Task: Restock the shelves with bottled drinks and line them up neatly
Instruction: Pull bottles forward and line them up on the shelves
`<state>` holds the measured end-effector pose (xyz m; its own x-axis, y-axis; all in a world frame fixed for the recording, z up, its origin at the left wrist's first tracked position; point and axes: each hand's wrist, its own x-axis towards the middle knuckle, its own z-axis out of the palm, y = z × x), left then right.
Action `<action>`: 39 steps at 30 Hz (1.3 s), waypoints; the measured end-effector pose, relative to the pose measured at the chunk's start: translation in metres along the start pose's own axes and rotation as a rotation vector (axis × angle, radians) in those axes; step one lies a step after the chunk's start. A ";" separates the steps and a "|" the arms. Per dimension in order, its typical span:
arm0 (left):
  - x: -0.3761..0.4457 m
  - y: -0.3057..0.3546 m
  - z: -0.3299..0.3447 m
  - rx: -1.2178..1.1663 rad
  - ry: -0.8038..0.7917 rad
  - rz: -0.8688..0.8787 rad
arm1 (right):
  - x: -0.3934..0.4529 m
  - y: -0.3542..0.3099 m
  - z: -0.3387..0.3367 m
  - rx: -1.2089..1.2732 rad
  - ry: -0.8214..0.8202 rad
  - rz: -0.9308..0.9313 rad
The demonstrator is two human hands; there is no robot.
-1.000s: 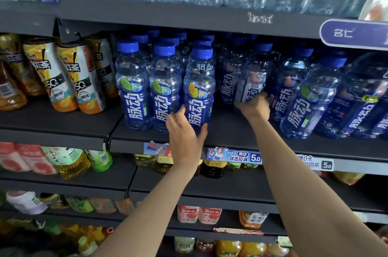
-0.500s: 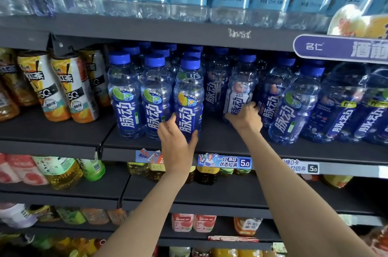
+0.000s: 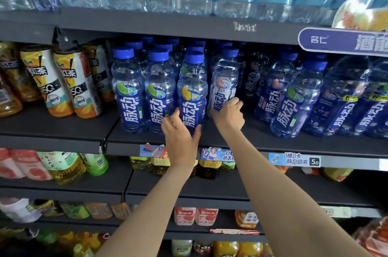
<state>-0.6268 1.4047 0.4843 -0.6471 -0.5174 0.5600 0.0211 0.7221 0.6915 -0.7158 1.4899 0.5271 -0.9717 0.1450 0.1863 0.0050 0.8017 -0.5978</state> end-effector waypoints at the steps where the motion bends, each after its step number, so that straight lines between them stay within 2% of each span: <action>1: 0.000 0.000 0.000 0.003 -0.003 -0.002 | 0.001 -0.001 -0.001 0.013 -0.012 0.016; 5: 0.000 0.003 0.000 0.008 -0.009 -0.023 | 0.007 -0.001 -0.008 0.037 -0.092 0.047; 11: -0.003 0.006 0.001 -0.016 -0.004 -0.052 | 0.005 0.003 -0.007 0.009 -0.110 0.020; 15: -0.001 0.011 -0.002 0.001 -0.038 -0.085 | 0.009 0.007 -0.021 0.020 -0.310 0.028; 17: -0.001 0.013 -0.005 -0.008 -0.035 -0.084 | 0.003 0.012 -0.030 0.037 -0.304 -0.022; 19: -0.002 0.016 -0.007 -0.015 -0.028 -0.075 | -0.010 0.020 -0.044 0.015 -0.072 -0.170; 21: -0.003 0.018 -0.008 -0.017 -0.032 -0.078 | -0.022 0.032 -0.062 -0.022 0.336 -0.348; 23: -0.003 0.020 -0.008 -0.014 -0.033 -0.088 | -0.024 0.046 -0.081 -0.010 0.703 -0.351; 24: -0.003 0.021 -0.009 -0.009 -0.034 -0.097 | -0.023 0.055 -0.092 0.009 0.784 -0.275; 25: -0.002 0.023 -0.009 -0.004 -0.037 -0.107 | -0.019 0.066 -0.100 0.038 0.772 -0.160; 26: -0.002 0.024 -0.010 -0.002 -0.039 -0.117 | -0.014 0.076 -0.107 0.085 0.684 -0.033; 28: -0.001 0.025 -0.010 -0.001 -0.044 -0.131 | -0.003 0.095 -0.114 0.240 0.416 0.189; 30: 0.000 0.025 -0.011 0.004 -0.048 -0.149 | 0.002 0.104 -0.113 0.315 0.215 0.297; 35: 0.002 0.022 -0.008 -0.012 -0.051 -0.173 | -0.007 0.104 -0.107 0.218 0.188 0.198; 39: -0.001 0.025 -0.006 -0.040 -0.025 -0.165 | -0.018 0.086 -0.092 0.206 -0.024 -0.027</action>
<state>-0.6212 1.4208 0.5040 -0.6634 -0.6152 0.4260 -0.0571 0.6093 0.7909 -0.6764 1.6099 0.5441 -0.9763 0.1092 0.1869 -0.0669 0.6689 -0.7403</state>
